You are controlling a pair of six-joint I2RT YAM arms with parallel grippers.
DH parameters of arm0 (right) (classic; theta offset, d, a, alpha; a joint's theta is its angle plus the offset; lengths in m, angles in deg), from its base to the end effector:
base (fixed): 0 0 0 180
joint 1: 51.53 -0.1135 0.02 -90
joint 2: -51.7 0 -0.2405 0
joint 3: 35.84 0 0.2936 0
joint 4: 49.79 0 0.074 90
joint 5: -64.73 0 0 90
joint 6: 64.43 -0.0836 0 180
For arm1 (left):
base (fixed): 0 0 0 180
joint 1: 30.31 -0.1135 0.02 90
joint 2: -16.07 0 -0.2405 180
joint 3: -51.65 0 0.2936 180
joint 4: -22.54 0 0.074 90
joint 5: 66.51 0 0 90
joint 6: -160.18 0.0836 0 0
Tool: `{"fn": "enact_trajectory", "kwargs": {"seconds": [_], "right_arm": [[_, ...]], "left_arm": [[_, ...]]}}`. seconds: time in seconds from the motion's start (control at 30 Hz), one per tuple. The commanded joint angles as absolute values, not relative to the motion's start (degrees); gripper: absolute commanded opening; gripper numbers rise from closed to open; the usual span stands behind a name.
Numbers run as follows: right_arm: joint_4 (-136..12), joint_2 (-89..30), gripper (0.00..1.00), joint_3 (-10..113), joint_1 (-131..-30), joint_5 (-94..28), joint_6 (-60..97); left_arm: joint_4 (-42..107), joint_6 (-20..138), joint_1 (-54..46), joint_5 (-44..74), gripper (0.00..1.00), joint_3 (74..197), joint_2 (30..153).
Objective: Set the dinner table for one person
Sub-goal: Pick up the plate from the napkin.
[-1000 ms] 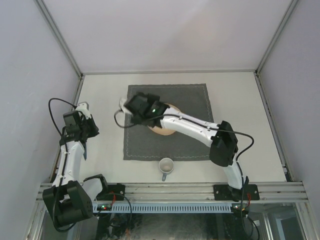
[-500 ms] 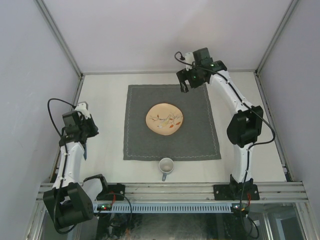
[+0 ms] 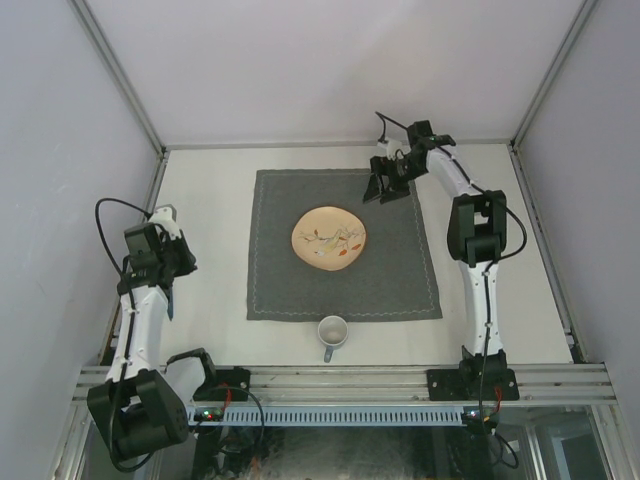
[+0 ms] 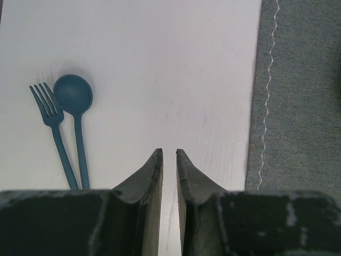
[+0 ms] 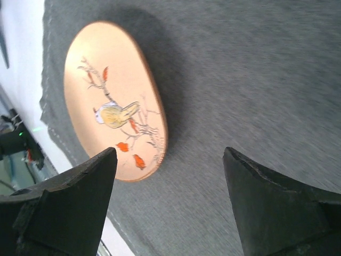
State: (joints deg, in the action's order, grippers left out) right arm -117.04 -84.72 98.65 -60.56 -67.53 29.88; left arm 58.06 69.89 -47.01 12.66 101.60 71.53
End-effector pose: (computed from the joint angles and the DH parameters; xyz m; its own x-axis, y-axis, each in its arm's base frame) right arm 0.5205 0.1396 0.1424 -0.8940 -0.1984 -0.4017 -0.4206 0.6804 0.6001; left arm 0.2858 0.0693 0.1809 -0.6280 -0.1936 -0.7537 -0.1497 0.9805 -0.1272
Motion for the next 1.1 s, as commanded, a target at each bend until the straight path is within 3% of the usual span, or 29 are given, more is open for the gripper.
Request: {"fn": "enact_trajectory", "kwargs": {"seconds": [0.0, 0.53, 1.07], "right_arm": [[-118.8, -85.3, 0.80, 101.6, -63.1, -74.9, 33.2], [-119.9, -84.7, 0.79, 92.3, -64.2, -74.9, 40.3], [-119.8, -87.2, 0.75, 93.7, -66.1, -76.1, 39.7]], "left_arm": [[57.5, 70.9, -47.8, 12.3, 0.20, 103.6, 71.9], [57.4, 70.5, -47.8, 12.4, 0.20, 104.2, 73.1], [58.0, 70.3, -47.8, 12.4, 0.20, 105.7, 74.5]]}}
